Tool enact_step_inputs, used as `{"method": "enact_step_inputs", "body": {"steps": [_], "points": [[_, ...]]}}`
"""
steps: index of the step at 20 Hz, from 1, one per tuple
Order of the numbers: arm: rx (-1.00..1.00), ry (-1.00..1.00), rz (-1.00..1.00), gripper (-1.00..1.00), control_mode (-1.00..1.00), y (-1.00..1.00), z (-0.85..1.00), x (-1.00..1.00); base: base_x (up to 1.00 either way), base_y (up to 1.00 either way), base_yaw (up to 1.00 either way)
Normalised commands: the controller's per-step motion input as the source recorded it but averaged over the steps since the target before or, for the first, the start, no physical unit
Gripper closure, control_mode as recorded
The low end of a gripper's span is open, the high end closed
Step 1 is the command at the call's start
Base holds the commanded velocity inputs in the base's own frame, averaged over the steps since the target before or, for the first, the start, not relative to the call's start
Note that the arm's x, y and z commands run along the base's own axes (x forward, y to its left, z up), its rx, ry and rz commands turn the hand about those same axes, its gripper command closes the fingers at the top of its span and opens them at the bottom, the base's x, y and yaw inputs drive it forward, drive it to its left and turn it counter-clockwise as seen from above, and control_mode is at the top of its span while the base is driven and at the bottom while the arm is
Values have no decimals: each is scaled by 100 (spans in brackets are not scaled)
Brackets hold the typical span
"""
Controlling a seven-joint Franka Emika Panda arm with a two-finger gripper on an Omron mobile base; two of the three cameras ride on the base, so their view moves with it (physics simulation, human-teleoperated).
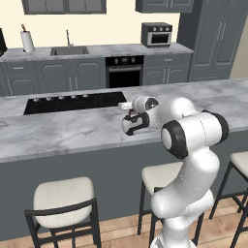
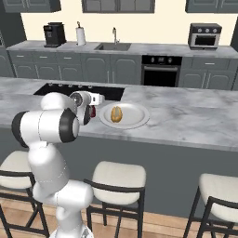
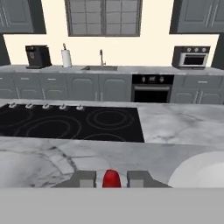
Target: Move the hot dog bun to the plate on the dining table and place the condiment next to that plate. Then navigate to the fridge and take the sausage and place it on the plate as well.
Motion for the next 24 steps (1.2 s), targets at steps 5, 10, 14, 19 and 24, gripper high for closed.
{"method": "enact_step_inputs", "body": {"steps": [5, 10, 14, 19, 24], "points": [[-1, 0, 0, -100, -100, 0, -49, -18, 0, 0, 0], [0, 1, 0, -100, -100, -3, -6, 1, 0, 0, 0], [0, 3, 0, -100, -100, -1, 22, -6, 0, 0, 0], [1, 1, 0, -100, -100, 0, 72, -8, 0, 0, 0], [11, -1, 0, -100, -100, 0, 100, -46, 0, 0, 0]]}}
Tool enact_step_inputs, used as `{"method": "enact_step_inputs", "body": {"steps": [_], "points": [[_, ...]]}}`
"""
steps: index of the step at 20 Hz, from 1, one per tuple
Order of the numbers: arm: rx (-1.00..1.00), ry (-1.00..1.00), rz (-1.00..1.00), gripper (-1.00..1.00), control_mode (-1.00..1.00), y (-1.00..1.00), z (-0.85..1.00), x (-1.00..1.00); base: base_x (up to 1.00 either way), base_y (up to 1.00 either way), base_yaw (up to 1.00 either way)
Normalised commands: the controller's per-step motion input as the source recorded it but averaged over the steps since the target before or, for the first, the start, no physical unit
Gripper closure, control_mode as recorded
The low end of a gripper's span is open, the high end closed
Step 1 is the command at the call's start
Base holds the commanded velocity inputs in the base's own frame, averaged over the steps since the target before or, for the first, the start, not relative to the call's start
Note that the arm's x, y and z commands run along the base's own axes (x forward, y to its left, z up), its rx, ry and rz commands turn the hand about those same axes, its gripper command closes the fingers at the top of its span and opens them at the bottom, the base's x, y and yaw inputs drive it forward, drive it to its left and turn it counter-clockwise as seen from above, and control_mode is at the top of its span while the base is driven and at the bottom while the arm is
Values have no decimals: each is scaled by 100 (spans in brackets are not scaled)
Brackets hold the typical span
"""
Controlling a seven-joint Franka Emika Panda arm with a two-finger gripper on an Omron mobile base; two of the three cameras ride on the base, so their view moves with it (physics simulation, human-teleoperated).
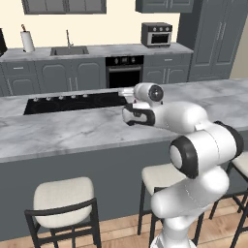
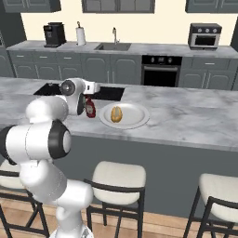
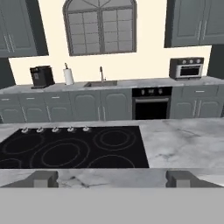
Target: Move the hot dog bun to the plate on the dining table and place the condiment next to that plate. Then navigate to the fridge and take the sausage and place it on the plate as well.
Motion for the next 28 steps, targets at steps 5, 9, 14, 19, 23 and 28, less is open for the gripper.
{"method": "enact_step_inputs", "body": {"steps": [5, 9, 14, 19, 23, 28], "points": [[10, 27, -1, -100, -100, -13, 100, -91, 0, 0, 0], [4, 32, -1, -100, -100, -53, 100, -100, 0, 0, 0], [1, 36, 0, -100, -100, -54, 65, -100, 0, 0, 0], [-14, 55, 0, -100, -100, -41, -66, -100, 0, 0, 0], [-14, 58, -6, -100, -100, -13, -94, -87, 0, 0, 0], [1, 14, -3, -100, -100, -6, -56, -68, 0, 0, 0]]}}
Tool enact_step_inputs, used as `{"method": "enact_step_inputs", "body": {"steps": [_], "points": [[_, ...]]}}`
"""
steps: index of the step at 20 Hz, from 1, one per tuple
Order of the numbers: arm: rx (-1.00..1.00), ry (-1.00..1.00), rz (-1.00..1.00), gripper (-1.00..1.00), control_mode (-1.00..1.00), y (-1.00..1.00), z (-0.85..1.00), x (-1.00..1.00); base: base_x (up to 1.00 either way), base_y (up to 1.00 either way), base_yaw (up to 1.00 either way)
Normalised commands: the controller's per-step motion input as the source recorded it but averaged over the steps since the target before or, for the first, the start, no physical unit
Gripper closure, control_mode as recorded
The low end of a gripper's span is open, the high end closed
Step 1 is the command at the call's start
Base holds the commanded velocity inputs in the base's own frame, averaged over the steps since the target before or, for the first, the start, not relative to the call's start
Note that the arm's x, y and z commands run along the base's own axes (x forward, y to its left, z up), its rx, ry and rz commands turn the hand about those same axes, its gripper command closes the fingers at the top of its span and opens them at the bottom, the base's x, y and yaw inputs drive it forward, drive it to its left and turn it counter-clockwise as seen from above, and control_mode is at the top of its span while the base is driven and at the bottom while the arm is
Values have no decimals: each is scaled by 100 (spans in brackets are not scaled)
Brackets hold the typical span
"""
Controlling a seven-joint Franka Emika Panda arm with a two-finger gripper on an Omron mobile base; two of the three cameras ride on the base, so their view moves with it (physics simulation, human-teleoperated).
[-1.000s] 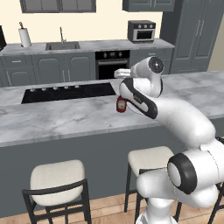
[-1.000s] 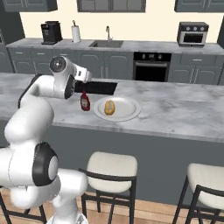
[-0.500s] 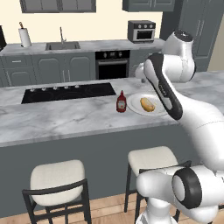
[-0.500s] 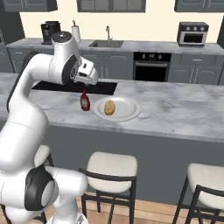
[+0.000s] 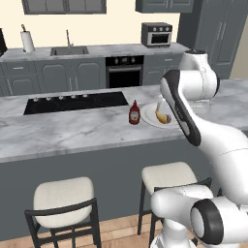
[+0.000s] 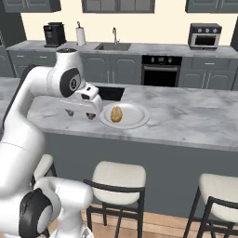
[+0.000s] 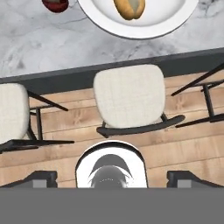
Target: Move the hot dog bun to the plate on the dining table and place the condiment next to that plate. Then navigate to the fridge and take the sausage and place it on the plate as well.
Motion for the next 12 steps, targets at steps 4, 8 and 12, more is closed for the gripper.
{"method": "enact_step_inputs", "body": {"steps": [4, 8, 12], "points": [[2, -22, -1, -100, -100, -10, -49, -69, 0, 0, 0], [0, -2, -4, -100, 100, 0, -8, -9, -23, -6, -9], [0, 0, 0, -100, 100, 0, 0, 0, -96, -49, -47]]}}
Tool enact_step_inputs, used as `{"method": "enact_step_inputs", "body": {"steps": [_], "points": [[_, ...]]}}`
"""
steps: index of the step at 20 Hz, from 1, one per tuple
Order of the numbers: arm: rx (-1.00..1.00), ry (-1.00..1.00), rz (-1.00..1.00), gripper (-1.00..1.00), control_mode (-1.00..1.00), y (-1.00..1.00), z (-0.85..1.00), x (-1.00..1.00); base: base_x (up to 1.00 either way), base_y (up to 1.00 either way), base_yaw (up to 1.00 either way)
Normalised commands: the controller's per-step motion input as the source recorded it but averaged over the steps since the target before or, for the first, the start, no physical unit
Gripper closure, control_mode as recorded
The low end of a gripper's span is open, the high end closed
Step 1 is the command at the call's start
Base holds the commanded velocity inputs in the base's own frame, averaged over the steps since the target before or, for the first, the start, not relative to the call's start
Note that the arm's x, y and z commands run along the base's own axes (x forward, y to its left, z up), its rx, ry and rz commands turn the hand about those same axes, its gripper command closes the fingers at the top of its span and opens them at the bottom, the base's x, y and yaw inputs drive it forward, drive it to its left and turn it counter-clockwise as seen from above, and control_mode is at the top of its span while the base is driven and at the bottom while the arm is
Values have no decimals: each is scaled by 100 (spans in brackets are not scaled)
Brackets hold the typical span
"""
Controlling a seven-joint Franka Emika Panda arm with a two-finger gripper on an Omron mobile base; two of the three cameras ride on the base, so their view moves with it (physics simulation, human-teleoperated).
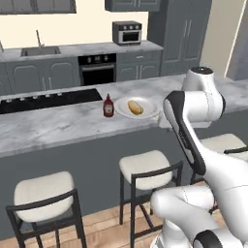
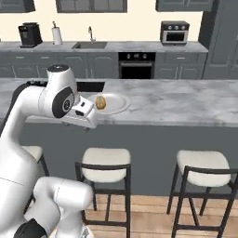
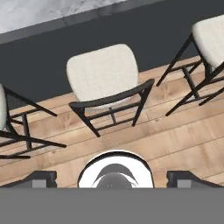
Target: Move the hot dog bun to the plate on the dining table and place the condiment next to that plate. Then navigate to the fridge and take the sausage and place it on the plate as well.
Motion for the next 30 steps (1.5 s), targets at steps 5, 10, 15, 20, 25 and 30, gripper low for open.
{"method": "enact_step_inputs", "body": {"steps": [5, 10, 15, 20, 25, 30], "points": [[0, 0, 0, -100, 100, 0, 0, 0, -31, -19, -80], [0, 0, 0, -100, 100, 0, 0, 0, 0, -15, -98], [0, 0, 0, -100, 100, 0, 0, 0, 1, -25, -98], [0, 0, 0, -100, 100, 0, 0, 0, 19, -32, -91], [0, 0, 0, -100, 100, 0, 0, 0, 94, 13, -38], [0, 0, 0, -100, 100, 0, 0, 0, 100, 18, -3]]}}
